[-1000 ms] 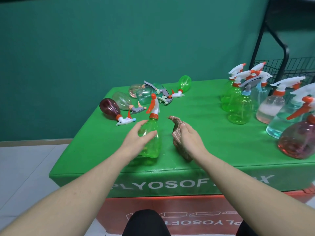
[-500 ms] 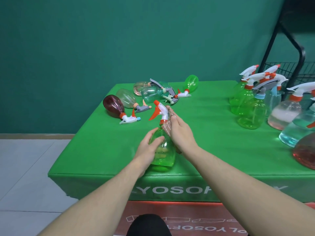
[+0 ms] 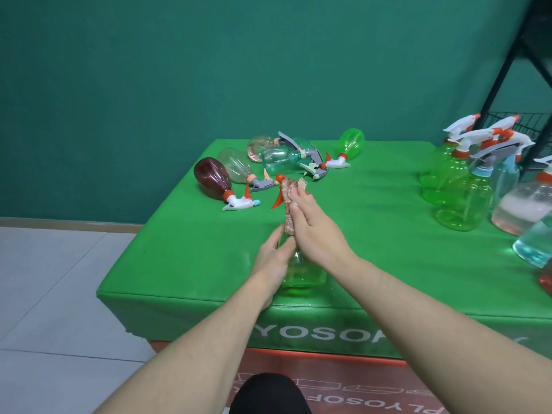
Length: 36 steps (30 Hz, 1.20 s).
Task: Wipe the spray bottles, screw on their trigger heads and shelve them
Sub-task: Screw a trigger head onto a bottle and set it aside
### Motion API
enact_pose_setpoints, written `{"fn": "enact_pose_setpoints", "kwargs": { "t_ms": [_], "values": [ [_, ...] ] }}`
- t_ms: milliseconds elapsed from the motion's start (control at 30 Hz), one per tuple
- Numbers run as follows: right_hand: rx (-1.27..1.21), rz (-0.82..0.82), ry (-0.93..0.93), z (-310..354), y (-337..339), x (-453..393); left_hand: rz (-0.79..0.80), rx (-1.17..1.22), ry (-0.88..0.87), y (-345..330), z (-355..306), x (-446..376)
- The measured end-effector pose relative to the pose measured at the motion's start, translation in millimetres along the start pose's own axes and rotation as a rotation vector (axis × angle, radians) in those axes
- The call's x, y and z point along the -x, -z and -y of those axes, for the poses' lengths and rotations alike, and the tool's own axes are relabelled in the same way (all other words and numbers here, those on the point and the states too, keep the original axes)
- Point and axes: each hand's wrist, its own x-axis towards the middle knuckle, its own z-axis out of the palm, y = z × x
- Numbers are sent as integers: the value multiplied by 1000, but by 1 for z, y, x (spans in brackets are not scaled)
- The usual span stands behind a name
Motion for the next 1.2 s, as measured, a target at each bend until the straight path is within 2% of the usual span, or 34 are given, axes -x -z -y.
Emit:
{"fn": "enact_pose_setpoints", "kwargs": {
  "t_ms": [167, 367, 600, 700, 833, 1000, 1100, 1200],
  "values": [
    [70, 166, 120, -3, 10, -1, 11, 28, 12, 0, 12, -9],
    [169, 276, 260, -6, 21, 1, 16, 17, 8, 1, 6, -4],
    [678, 228, 358, -17, 45, -22, 78, -44, 52, 1, -5, 2],
    [793, 151, 455, -24, 52, -30, 87, -42, 57, 0, -4, 1],
    [843, -22, 597, -27, 55, -42, 80, -27, 73, -1, -6, 1],
    [809, -107, 758, -31, 52, -54, 66, 20, 82, -2, -4, -2],
    [746, -74, 838, -31, 45, -56, 68, 5, 92, -2, -7, -1],
    [629, 28, 921, -28, 36, -55, 72, -30, 60, -1, -7, -3]
  ]
}}
